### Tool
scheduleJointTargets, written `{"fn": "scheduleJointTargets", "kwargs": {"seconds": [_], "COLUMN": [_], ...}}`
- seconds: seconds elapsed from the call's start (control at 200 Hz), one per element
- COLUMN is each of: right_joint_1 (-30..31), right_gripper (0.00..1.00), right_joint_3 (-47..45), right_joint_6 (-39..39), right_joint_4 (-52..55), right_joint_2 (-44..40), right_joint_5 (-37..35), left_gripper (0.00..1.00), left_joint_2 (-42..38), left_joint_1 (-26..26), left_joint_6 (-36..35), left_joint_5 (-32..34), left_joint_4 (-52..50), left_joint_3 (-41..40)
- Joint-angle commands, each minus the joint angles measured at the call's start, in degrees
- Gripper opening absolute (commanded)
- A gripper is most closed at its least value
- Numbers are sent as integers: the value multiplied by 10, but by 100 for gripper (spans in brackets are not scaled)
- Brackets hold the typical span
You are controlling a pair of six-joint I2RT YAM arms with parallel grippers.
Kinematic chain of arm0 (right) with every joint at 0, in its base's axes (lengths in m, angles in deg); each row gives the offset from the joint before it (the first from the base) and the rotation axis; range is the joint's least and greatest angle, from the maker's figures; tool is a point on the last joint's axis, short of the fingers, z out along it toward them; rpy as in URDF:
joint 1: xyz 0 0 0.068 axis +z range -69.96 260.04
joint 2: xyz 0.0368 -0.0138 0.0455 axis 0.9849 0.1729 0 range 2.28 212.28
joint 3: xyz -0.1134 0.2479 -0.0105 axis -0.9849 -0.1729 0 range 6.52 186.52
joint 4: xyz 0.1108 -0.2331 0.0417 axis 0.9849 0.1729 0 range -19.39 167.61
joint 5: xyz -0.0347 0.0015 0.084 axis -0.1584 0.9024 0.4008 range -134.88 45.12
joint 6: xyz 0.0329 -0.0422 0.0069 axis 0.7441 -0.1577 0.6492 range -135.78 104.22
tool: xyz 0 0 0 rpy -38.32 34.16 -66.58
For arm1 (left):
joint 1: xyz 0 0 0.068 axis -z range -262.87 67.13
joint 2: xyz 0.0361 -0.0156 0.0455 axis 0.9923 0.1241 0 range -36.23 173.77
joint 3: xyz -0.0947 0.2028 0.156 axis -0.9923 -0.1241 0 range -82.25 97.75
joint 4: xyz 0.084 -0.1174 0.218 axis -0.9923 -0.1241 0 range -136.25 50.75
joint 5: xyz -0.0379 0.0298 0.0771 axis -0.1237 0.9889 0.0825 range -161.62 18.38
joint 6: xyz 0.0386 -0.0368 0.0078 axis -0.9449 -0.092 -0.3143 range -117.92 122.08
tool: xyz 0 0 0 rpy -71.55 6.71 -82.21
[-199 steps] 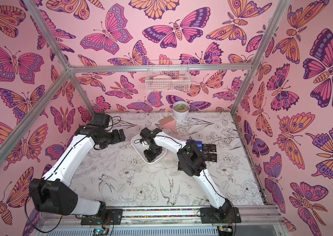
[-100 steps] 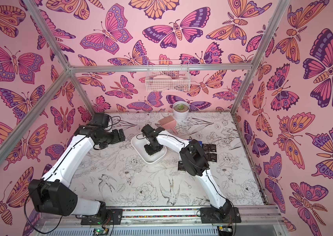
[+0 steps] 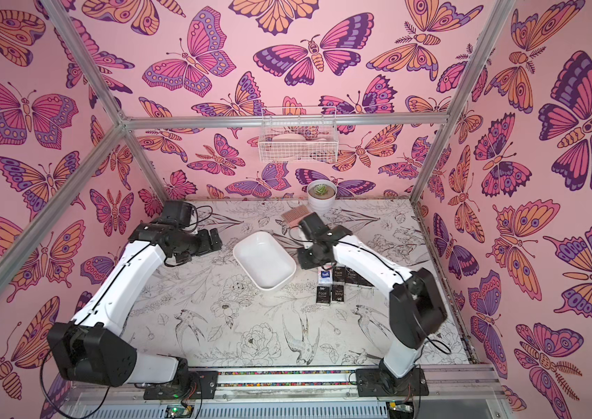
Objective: Take the pocket tissues out of the storage box
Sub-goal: Place the pocket tissues at the center of the board.
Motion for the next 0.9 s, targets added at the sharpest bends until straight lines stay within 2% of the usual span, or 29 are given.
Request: {"fn": "scheduleJointTargets", "kwargs": {"seconds": [0.0, 0.125, 0.265, 0.601, 0.896], "right_joint_1": [-51, -106, -119, -123, -128], "right_gripper": [25, 25, 26, 31, 47], "right_joint_3": [-120, -230, -286, -315, -309], "right_joint_6": [45, 68, 84, 101, 99], "right_joint_4": [-2, -19, -40, -86, -63], "right_joint_2": [-96, -161, -164, -119, -143], "right_joint_5": [-11, -4, -8, -23, -36], "left_gripper": [100, 100, 100, 100, 100], "left_joint_2": [-1, 9, 18, 17, 14], "left_joint_1": [-3, -1, 7, 11, 12], "left_joint_6": [-6, 0, 2, -6, -2], "left_joint_5": [-12, -21, -24, -18, -21], "left_joint_4": [-10, -2, 0, -1, -2], "left_joint_3": [10, 18, 31, 33, 32]}}
